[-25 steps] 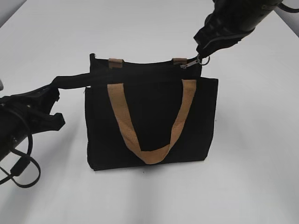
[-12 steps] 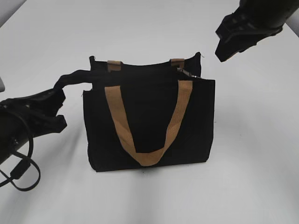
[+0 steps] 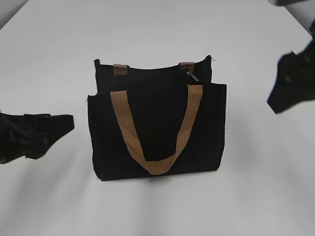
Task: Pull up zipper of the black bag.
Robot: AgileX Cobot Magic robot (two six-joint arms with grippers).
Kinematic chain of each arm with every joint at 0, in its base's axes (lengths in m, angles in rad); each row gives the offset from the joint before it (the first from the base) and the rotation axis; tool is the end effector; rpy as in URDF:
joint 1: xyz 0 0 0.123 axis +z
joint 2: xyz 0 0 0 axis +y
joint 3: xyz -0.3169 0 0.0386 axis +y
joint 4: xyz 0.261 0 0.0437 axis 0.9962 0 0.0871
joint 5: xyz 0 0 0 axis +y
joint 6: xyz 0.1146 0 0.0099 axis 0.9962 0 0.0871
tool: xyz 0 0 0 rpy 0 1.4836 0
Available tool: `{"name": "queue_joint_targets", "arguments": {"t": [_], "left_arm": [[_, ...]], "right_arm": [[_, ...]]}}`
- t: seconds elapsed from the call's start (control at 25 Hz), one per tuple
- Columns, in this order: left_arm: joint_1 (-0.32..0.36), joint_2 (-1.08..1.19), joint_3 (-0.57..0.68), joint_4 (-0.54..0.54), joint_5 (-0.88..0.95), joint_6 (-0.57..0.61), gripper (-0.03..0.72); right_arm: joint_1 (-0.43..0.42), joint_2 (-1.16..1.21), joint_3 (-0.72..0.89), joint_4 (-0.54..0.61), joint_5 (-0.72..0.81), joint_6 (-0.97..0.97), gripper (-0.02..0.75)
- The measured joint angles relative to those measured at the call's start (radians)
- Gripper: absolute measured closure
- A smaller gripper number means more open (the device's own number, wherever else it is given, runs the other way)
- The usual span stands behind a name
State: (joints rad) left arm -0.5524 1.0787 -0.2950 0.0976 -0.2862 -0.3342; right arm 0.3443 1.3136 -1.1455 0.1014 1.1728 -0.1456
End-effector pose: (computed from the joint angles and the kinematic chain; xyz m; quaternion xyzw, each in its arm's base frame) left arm 0.1731 -0.1104 0.2211 0.1374 0.8253 -0.2221 0.5007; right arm 0.2384 0.0969 0.3299 -0.2275 0.9597 0.0646 0.1520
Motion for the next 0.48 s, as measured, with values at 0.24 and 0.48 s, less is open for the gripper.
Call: {"name": "queue_joint_targets", "arguments": {"t": [0.24, 0.48], "left_arm": [[0.000, -0.346, -0.215, -0.006, 0.803, -0.012, 0.252], [0.000, -0.528, -0.264, -0.007, 1.326, 0.031, 0.253]], "right_arm": [[0.000, -0.316, 0.305, 0.000, -0.035, 0.043, 0.139], [0.000, -0.730, 0.512, -0.005, -0.045, 0.048, 0.142]]}}
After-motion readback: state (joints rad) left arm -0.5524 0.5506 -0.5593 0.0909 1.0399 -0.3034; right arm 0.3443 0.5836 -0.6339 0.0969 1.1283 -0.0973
